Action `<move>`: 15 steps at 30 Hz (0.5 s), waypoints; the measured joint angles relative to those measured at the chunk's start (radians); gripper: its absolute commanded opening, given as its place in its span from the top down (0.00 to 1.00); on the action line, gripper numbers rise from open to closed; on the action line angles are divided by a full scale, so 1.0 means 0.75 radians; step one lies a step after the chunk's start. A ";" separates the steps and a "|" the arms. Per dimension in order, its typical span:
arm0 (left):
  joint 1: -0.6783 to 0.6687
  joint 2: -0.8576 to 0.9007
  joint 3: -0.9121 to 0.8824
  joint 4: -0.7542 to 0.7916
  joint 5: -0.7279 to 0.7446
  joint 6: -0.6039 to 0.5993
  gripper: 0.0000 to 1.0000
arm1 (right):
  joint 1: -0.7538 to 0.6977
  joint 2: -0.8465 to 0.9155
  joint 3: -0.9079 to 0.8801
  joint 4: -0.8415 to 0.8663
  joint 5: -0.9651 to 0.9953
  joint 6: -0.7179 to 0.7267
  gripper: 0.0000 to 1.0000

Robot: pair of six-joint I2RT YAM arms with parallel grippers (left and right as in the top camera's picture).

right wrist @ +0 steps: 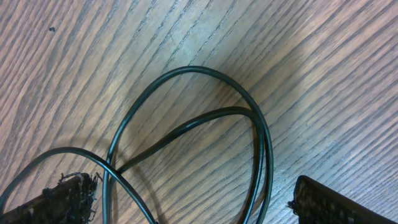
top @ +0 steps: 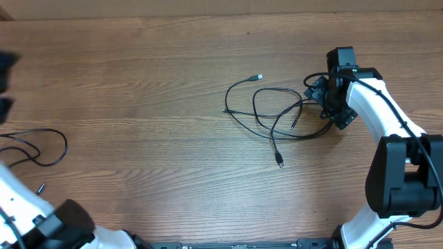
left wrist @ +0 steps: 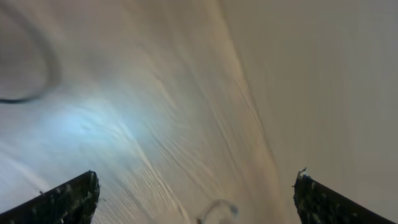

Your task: Untangle cables

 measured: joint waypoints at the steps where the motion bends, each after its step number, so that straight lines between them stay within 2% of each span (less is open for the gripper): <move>1: -0.058 -0.009 0.000 -0.003 0.005 0.004 0.00 | 0.000 0.000 0.000 -0.001 0.001 0.001 0.00; 6: -0.371 -0.011 0.000 -0.003 0.006 0.014 0.01 | 0.000 0.000 0.000 0.000 0.001 0.001 0.00; 15: -0.880 0.107 0.000 0.023 -0.060 -0.138 0.00 | 0.000 0.000 0.000 0.000 0.000 0.001 0.00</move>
